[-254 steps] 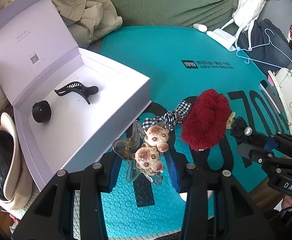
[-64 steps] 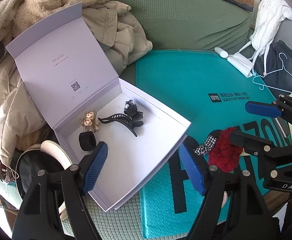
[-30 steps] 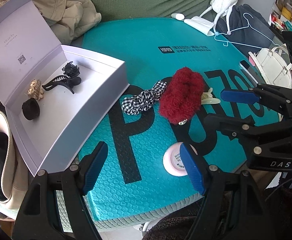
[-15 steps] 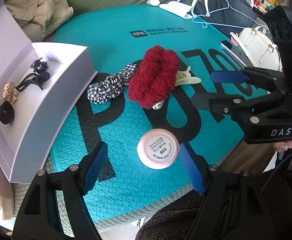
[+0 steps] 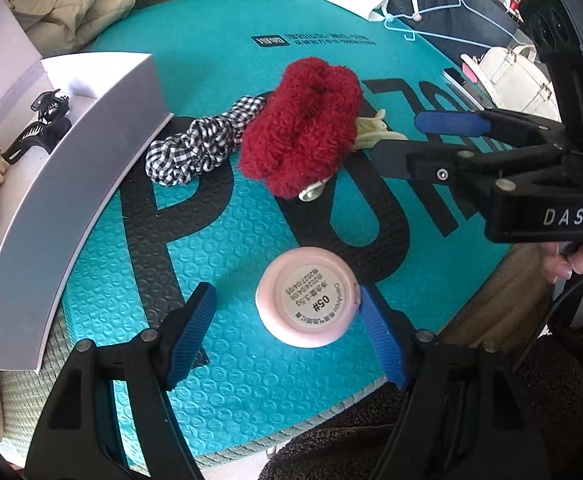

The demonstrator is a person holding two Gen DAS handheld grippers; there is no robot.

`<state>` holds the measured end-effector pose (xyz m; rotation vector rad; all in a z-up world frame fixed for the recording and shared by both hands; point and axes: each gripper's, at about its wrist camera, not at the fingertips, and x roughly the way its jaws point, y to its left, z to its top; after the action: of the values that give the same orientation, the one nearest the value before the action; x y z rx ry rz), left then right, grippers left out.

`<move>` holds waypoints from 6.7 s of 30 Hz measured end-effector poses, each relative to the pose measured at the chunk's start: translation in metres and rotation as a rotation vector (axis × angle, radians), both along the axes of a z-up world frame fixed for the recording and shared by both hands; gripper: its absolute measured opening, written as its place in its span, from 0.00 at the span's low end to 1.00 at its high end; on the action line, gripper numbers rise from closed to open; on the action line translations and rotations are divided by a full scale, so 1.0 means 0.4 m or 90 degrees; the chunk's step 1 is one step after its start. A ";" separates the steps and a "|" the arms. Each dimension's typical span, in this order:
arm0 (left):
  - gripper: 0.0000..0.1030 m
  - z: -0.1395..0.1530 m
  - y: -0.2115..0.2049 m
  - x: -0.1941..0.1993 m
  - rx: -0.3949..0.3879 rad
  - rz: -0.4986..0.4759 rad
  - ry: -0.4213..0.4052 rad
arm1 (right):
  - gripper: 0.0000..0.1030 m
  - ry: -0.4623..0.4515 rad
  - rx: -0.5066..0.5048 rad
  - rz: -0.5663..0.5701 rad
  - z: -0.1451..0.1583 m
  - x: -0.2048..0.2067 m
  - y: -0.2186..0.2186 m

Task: Organize objects
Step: 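Grasp the pink round compact with the left tool while the right tool grasps the cream claw clip, then carry the pink compact and cream claw clip with both tools into the white box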

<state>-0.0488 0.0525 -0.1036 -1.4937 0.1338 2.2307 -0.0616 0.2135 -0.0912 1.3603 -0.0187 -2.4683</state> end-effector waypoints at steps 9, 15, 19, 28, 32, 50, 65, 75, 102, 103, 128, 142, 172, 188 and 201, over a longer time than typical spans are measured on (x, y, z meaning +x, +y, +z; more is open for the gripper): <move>0.52 -0.007 -0.034 -0.039 -0.010 0.023 0.024 | 0.85 0.020 0.017 0.014 -0.020 -0.037 -0.052; 0.51 -0.011 -0.061 -0.062 -0.003 0.031 0.029 | 0.93 -0.013 0.031 0.014 -0.051 -0.064 -0.066; 0.47 -0.010 -0.062 -0.072 -0.001 0.026 0.033 | 0.93 -0.037 0.035 -0.011 -0.076 -0.083 -0.057; 0.46 -0.008 -0.058 -0.080 0.018 0.012 0.028 | 0.89 -0.050 0.027 -0.017 -0.072 -0.056 -0.035; 0.46 -0.008 -0.035 -0.089 0.026 -0.007 0.024 | 0.83 -0.059 0.011 -0.024 -0.066 -0.044 -0.014; 0.46 0.038 0.033 -0.096 0.083 -0.076 0.048 | 0.69 -0.038 -0.035 -0.158 -0.042 0.021 0.121; 0.57 -0.003 0.006 -0.056 0.037 -0.082 0.012 | 0.75 -0.032 0.006 -0.155 -0.052 0.025 0.103; 0.48 -0.005 0.005 -0.051 0.055 -0.082 0.025 | 0.72 -0.018 0.005 -0.160 -0.049 0.042 0.100; 0.48 0.022 0.024 -0.071 0.067 -0.056 0.035 | 0.11 -0.030 -0.016 -0.152 -0.033 0.058 0.106; 0.48 0.021 0.022 -0.070 0.066 -0.055 0.035 | 0.15 -0.037 -0.008 -0.142 -0.036 0.058 0.101; 0.48 0.005 0.008 -0.069 0.058 -0.027 0.027 | 0.48 0.012 0.111 -0.080 -0.056 0.011 0.056; 0.48 0.059 -0.015 -0.083 0.072 -0.015 0.063 | 0.31 0.007 0.070 -0.113 -0.030 0.029 0.088; 0.48 0.217 -0.151 -0.138 0.019 0.095 0.150 | 0.31 0.105 0.094 -0.002 0.171 -0.057 -0.046; 0.48 0.209 -0.322 -0.114 -0.053 0.194 0.155 | 0.31 0.121 0.051 0.147 0.194 -0.090 -0.279; 0.48 0.217 -0.423 -0.143 -0.074 0.241 0.168 | 0.31 0.121 0.036 0.217 0.204 -0.122 -0.402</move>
<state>-0.1061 -0.1169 -0.0167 -1.3652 0.0662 2.7636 -0.1106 0.0527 -0.0098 1.0434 0.3024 -2.3067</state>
